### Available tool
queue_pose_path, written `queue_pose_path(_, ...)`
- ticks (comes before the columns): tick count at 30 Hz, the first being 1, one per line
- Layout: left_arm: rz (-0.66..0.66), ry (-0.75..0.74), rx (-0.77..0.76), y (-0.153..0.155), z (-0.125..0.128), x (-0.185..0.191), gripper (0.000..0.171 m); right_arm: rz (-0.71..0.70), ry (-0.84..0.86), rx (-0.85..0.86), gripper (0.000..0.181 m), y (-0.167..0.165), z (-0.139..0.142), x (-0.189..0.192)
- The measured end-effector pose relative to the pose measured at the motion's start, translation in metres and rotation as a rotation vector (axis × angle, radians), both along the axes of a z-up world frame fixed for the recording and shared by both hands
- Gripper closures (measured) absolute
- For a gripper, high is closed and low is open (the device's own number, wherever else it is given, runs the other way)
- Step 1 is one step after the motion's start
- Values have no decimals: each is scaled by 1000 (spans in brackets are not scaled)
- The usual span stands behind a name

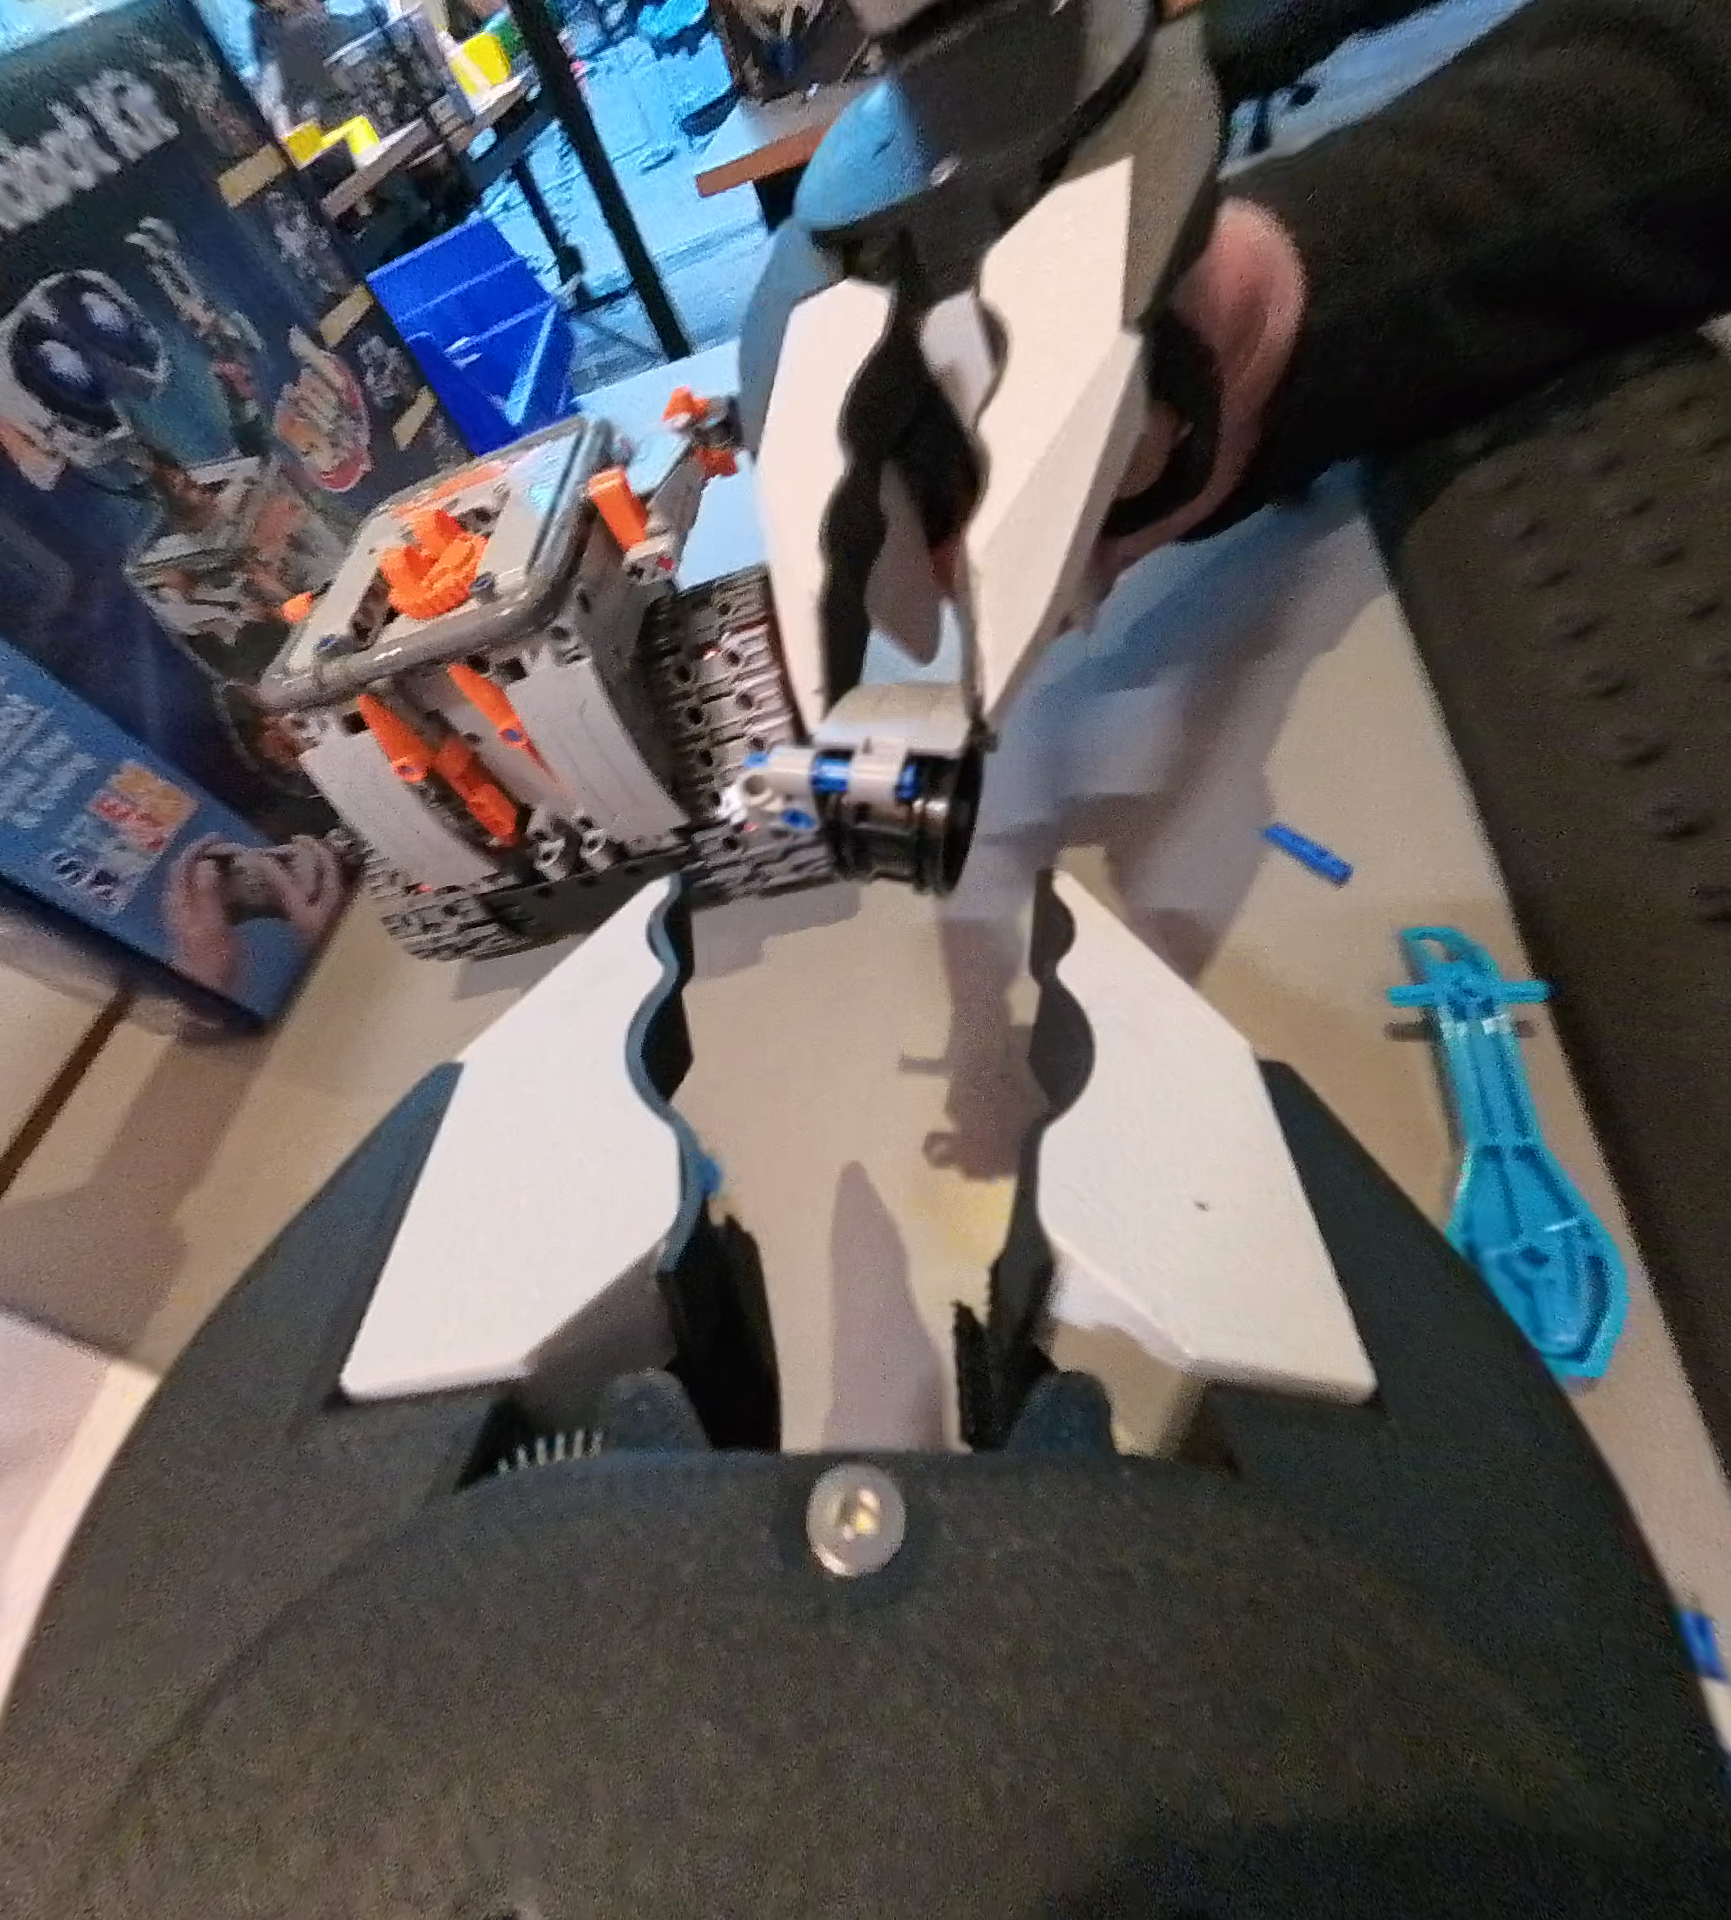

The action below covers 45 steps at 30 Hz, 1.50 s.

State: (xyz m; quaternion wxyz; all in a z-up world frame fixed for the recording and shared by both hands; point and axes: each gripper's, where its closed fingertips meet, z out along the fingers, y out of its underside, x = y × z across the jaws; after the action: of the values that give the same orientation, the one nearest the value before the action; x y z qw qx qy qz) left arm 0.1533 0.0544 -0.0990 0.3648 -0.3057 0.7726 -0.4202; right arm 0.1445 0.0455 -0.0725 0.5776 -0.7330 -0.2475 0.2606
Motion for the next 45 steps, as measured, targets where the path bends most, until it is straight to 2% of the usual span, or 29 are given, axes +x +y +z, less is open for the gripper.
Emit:
queue_pose_path(2, -20, 31, -35, -8, -3, 1, 111, 43, 33, 14, 159, -3, 4, -6)
queue_pose_path(5, -80, 50, -83, -20, -4, -4, 142, 99, 37, 63, 159, -8, 9, -16)
queue_pose_path(7, -73, 30, -49, -18, -4, -5, 151, 86, 12, 77, 159, -7, 9, -14)
queue_pose_path(11, -12, 5, 50, -10, -5, -3, 152, -8, -212, 147, 158, -4, 6, -8)
queue_pose_path(14, 3, 24, 50, -10, -5, -3, 152, -68, -364, 139, 158, -1, -5, -3)
queue_pose_path(18, -10, 76, -44, -10, -6, -3, 152, -66, -253, 59, 158, 2, -4, -1)
queue_pose_path(23, -52, 74, -193, -12, 6, -3, 145, -41, 80, -73, 159, 3, 5, 9)
queue_pose_path(25, -67, 83, -259, -12, 10, -3, 141, -43, 145, -103, 159, 4, 5, 14)
queue_pose_path(28, -65, 83, -314, -9, 14, -3, 144, -48, 110, -99, 159, 5, 3, 12)
queue_pose_path(35, -45, 55, -395, -4, 25, -1, 132, -38, 132, -118, 159, 5, 1, 9)
queue_pose_path(38, -46, 68, -391, -6, 21, -1, 142, -27, 133, -126, 159, 5, 1, 3)
queue_pose_path(42, -48, 79, -436, -5, 24, -1, 144, -31, 148, -129, 159, 5, 2, 3)
queue_pose_path(45, -53, 78, -411, -7, 23, -2, 144, -24, 145, -133, 159, 4, 2, 3)
